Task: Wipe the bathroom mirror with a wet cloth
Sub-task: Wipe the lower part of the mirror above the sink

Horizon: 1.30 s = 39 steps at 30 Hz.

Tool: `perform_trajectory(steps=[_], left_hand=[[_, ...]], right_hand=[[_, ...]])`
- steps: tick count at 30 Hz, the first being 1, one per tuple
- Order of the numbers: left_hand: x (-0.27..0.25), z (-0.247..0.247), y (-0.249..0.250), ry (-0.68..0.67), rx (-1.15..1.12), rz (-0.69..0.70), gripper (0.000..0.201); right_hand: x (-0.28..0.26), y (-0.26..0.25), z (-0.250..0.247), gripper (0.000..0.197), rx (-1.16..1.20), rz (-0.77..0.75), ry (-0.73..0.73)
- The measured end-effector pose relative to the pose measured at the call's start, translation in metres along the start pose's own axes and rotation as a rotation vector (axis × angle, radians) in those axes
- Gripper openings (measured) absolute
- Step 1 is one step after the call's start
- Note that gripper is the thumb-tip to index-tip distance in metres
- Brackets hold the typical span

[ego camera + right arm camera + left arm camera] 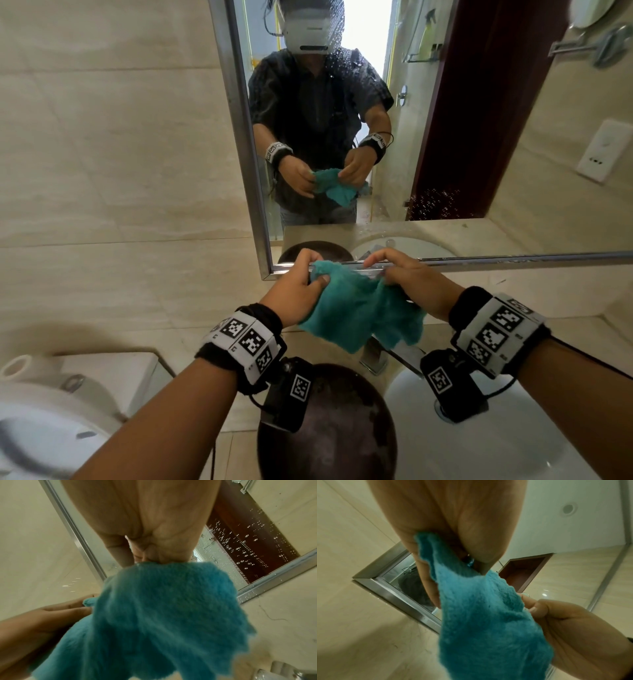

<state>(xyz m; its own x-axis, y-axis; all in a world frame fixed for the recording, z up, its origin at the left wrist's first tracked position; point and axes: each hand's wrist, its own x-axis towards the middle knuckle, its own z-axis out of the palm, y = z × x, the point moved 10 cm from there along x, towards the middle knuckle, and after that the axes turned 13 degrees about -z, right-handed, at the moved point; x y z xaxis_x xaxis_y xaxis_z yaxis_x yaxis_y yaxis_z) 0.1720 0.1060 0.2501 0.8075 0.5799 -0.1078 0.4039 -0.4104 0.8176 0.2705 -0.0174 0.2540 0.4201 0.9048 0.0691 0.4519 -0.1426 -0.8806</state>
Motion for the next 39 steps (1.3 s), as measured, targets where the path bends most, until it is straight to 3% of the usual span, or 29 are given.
perform_trajectory(steps=[2,5,7,10,13,15,19,22,25,27,29,32,34,39], left_hand=[[0.001,0.001,-0.001,0.001,-0.027,-0.007,0.010],[0.001,0.003,-0.003,-0.021,-0.038,-0.019,0.011],[0.001,0.004,-0.006,-0.026,-0.030,-0.042,0.016],[0.001,0.002,-0.012,0.023,0.028,-0.077,0.031],[-0.003,0.003,-0.011,0.070,0.118,-0.019,0.041],[-0.007,0.012,-0.008,0.025,0.080,0.021,0.036],[-0.015,0.046,-0.006,-0.215,0.031,0.040,0.034],[-0.013,0.043,0.001,-0.114,0.135,0.144,0.019],[-0.009,0.032,0.001,-0.054,0.124,0.154,0.005],[-0.006,0.024,-0.002,-0.068,0.027,0.119,0.009],[-0.003,0.015,-0.002,-0.060,-0.051,0.104,0.011],[-0.001,0.006,0.000,-0.054,-0.108,0.095,0.012],[-0.001,0.005,0.001,-0.082,-0.187,0.081,0.016],[-0.003,0.012,0.004,-0.166,-0.330,0.037,0.019]], right_hand=[[-0.002,0.002,0.009,0.020,-0.012,0.034,-0.085],[-0.005,0.006,0.019,0.030,-0.002,0.067,-0.189],[-0.005,0.005,0.021,0.014,-0.103,0.053,-0.210],[-0.001,0.008,0.014,0.021,-0.102,0.052,-0.096],[0.001,0.019,0.012,0.026,0.161,0.112,0.028],[0.005,0.022,0.008,0.027,0.291,0.130,0.117],[0.012,0.018,0.004,0.026,0.402,0.119,0.201],[0.013,0.012,0.003,0.020,0.433,0.119,0.227],[0.011,0.003,-0.002,0.016,0.409,0.058,0.182],[0.009,-0.001,-0.002,0.039,0.261,0.004,0.051],[0.008,0.000,-0.003,0.052,-0.048,-0.015,-0.054],[0.010,0.002,-0.010,0.024,-0.358,-0.070,-0.058],[0.011,0.005,-0.014,0.015,-0.317,-0.085,-0.011],[0.009,0.020,-0.015,0.016,0.009,0.015,0.107]])
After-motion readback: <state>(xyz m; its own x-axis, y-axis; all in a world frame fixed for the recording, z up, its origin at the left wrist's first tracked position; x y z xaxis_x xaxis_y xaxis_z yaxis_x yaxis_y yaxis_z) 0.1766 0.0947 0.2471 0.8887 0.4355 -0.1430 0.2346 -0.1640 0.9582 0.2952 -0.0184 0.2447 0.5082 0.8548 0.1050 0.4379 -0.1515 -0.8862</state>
